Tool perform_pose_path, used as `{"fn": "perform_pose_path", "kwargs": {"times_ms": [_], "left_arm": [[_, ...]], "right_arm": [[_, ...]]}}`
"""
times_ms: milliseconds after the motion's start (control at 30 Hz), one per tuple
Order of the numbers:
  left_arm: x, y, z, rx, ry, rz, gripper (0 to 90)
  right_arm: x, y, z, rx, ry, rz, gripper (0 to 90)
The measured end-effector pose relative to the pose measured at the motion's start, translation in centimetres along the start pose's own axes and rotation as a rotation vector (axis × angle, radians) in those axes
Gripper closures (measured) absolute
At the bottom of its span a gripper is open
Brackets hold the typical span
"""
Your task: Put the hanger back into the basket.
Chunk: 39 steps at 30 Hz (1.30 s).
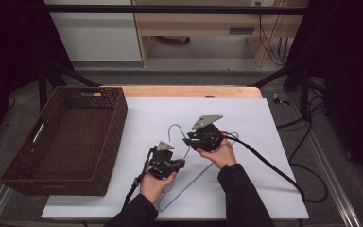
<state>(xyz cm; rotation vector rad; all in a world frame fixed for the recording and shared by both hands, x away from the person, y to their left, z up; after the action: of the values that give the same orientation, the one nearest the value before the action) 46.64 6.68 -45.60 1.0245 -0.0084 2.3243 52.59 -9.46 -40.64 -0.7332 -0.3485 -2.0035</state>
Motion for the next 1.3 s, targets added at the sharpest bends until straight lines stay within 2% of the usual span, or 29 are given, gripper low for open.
{"fn": "perform_pose_path", "kwargs": {"times_ms": [33,167,200,267,400,433,467,533,600,700,833,933,1100,1300], "left_arm": [[0.2,0.0,0.0,-0.008,0.003,-0.001,87.0],[0.7,0.1,0.1,-0.016,0.02,-0.013,87.2],[0.7,0.1,0.1,-0.016,0.02,-0.013,87.2],[1.3,0.2,0.3,-0.021,0.033,-0.016,87.2],[2.9,0.2,0.9,-0.044,0.064,-0.01,87.3],[2.9,0.2,0.9,-0.044,0.064,-0.01,87.3],[3.6,0.2,1.1,-0.055,0.078,-0.008,87.4],[4.0,0.2,1.2,-0.063,0.086,-0.006,87.4],[4.7,0.1,1.2,-0.072,0.1,-0.007,87.4],[5.8,-0.2,1.3,-0.082,0.121,-0.011,87.4],[7.2,-0.6,1.3,-0.108,0.145,0.001,87.3],[8.5,-1.0,1.0,-0.142,0.16,0.008,87.4],[10.0,-1.3,1.2,-0.15,0.192,0.001,87.3],[12.4,-1.7,2.0,-0.158,0.248,0.006,87.4]], "right_arm": [[1.5,-0.1,-0.3,-0.007,0.04,0.0,63.6],[4.6,-0.2,-1.2,-0.029,0.1,-0.024,55.2],[4.6,-0.2,-1.2,-0.029,0.1,-0.024,55.2],[6.0,-0.2,-1.9,-0.043,0.131,-0.041,50.0],[8.9,-0.5,-3.8,-0.08,0.204,-0.083,34.4],[8.9,-0.5,-3.8,-0.08,0.204,-0.083,34.4],[9.9,-0.7,-4.8,-0.097,0.222,-0.107,33.2],[10.2,-0.7,-5.2,-0.102,0.224,-0.108,32.5],[11.3,-0.8,-7.0,-0.12,0.235,-0.124,30.7],[11.8,-0.8,-8.2,-0.136,0.239,-0.129,29.2],[12.6,-0.5,-10.5,-0.184,0.229,-0.164,19.9],[12.9,-0.2,-11.5,-0.212,0.236,-0.185,15.1],[13.4,0.1,-12.5,-0.249,0.256,-0.21,10.5],[14.1,0.3,-12.8,-0.255,0.283,-0.226,8.9]]}}
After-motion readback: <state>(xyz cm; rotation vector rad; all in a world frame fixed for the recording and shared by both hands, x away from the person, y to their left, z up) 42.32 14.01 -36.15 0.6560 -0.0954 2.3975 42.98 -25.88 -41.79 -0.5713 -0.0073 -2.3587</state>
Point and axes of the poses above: each handheld gripper's, and its own axes: x roughly backward along the jaws, z roughly out of its top, y roughly to its right, the point moved 2 cm from there along -x, roughly forward along the jaws, and after that the axes turned 7 degrees about z, right-handed, at the moved point
